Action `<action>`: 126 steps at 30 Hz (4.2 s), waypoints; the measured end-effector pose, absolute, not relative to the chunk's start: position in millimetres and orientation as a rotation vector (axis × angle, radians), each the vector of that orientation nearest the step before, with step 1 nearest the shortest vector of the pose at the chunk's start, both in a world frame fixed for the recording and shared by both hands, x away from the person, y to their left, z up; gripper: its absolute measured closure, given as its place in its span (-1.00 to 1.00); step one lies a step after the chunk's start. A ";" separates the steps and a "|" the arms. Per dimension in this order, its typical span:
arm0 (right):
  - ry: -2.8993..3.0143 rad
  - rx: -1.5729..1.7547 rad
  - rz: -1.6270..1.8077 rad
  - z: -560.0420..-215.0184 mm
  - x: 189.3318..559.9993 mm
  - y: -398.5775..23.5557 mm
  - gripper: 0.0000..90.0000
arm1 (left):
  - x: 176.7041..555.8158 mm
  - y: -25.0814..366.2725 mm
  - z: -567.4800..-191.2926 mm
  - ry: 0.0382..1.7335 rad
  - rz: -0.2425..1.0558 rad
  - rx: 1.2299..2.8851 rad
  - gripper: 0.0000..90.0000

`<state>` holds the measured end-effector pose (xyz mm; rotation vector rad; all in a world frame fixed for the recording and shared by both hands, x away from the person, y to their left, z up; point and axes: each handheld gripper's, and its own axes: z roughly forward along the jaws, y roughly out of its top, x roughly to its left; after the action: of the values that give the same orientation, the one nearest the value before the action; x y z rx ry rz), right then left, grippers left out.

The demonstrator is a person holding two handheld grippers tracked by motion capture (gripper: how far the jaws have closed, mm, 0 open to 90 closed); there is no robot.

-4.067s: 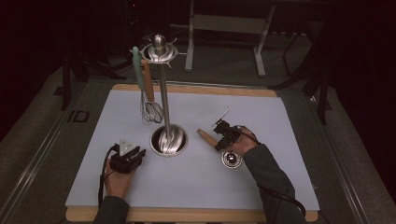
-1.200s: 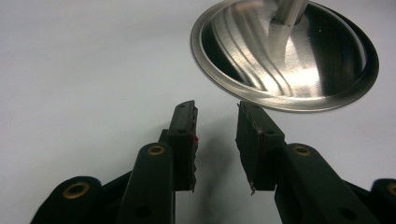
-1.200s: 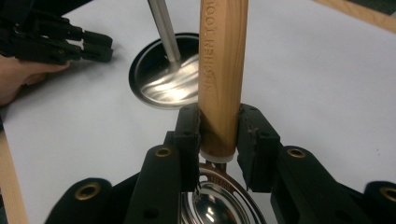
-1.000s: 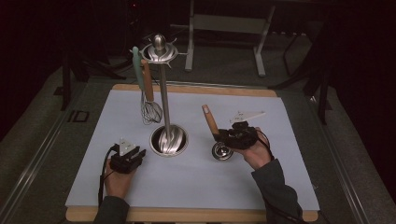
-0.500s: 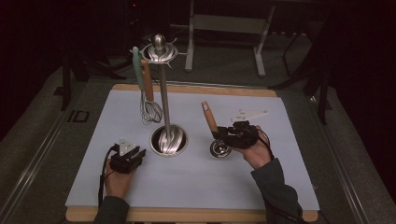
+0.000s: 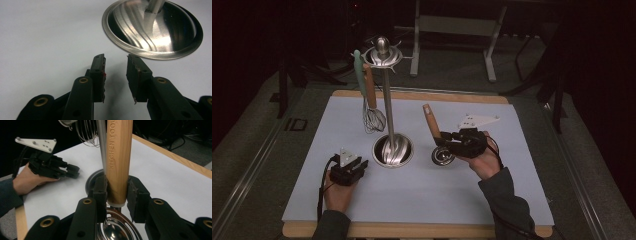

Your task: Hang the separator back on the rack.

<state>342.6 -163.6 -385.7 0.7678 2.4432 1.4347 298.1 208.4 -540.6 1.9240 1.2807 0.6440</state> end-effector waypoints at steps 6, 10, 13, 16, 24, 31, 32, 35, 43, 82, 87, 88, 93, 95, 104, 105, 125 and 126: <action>2.440 0.733 1.443 -377.7 340.7 -158.9 0.59 | 298.1 208.3 -540.7 1.280 0.645 1.924 0.51; 2.431 0.711 1.457 -372.2 339.5 -155.5 0.59 | 298.1 208.4 -540.6 1.280 0.644 1.924 0.51; 2.424 0.694 1.473 -368.2 338.2 -152.6 0.59 | 298.2 208.4 -540.6 1.280 0.644 1.924 0.51; 2.422 0.670 1.472 -364.1 337.4 -149.8 0.59 | 298.1 208.4 -540.6 1.279 0.644 1.925 0.51; 2.410 0.637 1.482 -354.8 336.0 -147.1 0.59 | 298.2 208.4 -540.7 1.281 0.644 1.925 0.51; 2.399 0.619 1.497 -350.3 334.7 -144.6 0.59 | 298.3 208.5 -540.7 1.281 0.642 1.923 0.51; 2.400 0.619 1.499 -349.7 334.4 -144.3 0.59 | 298.3 208.5 -540.7 1.281 0.642 1.924 0.51; 2.399 0.613 1.501 -348.4 333.6 -143.3 0.59 | 298.3 208.6 -540.8 1.280 0.640 1.922 0.51; 2.390 0.577 1.548 -340.3 329.2 -139.7 0.59 | 298.1 208.4 -540.6 1.279 0.644 1.925 0.51; 2.321 0.456 1.600 -296.3 326.0 -118.8 0.59 | 298.1 208.4 -540.7 1.279 0.642 1.924 0.51; 2.319 0.455 1.634 -292.9 328.6 -114.7 0.59 | 298.1 208.5 -540.6 1.279 0.641 1.923 0.51; 2.322 0.459 1.633 -292.7 328.7 -114.0 0.59 | 298.2 208.5 -540.7 1.279 0.640 1.922 0.51; 2.324 0.456 1.639 -291.3 329.5 -110.2 0.59 | 298.2 208.6 -540.7 1.278 0.640 1.922 0.51; 2.323 0.459 1.642 -290.6 330.6 -109.1 0.59 | 298.1 208.5 -540.6 1.279 0.641 1.923 0.51; 2.333 0.474 1.635 -289.5 337.5 -103.0 0.59 | 298.3 208.7 -540.7 1.278 0.639 1.922 0.51; 2.334 0.477 1.630 -289.8 338.5 -101.7 0.59 | 298.3 208.7 -540.7 1.278 0.639 1.922 0.51; 2.351 0.548 1.550 -301.7 355.8 -87.5 0.29 | 298.2 208.6 -540.7 1.276 0.638 1.921 0.51; 2.356 0.554 1.540 -302.2 355.1 -89.0 0.28 | 298.1 208.6 -540.6 1.277 0.639 1.922 0.51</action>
<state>355.1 -89.0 -302.2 0.5540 2.3562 1.5405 298.1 208.6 -540.6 1.9217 1.2767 0.6385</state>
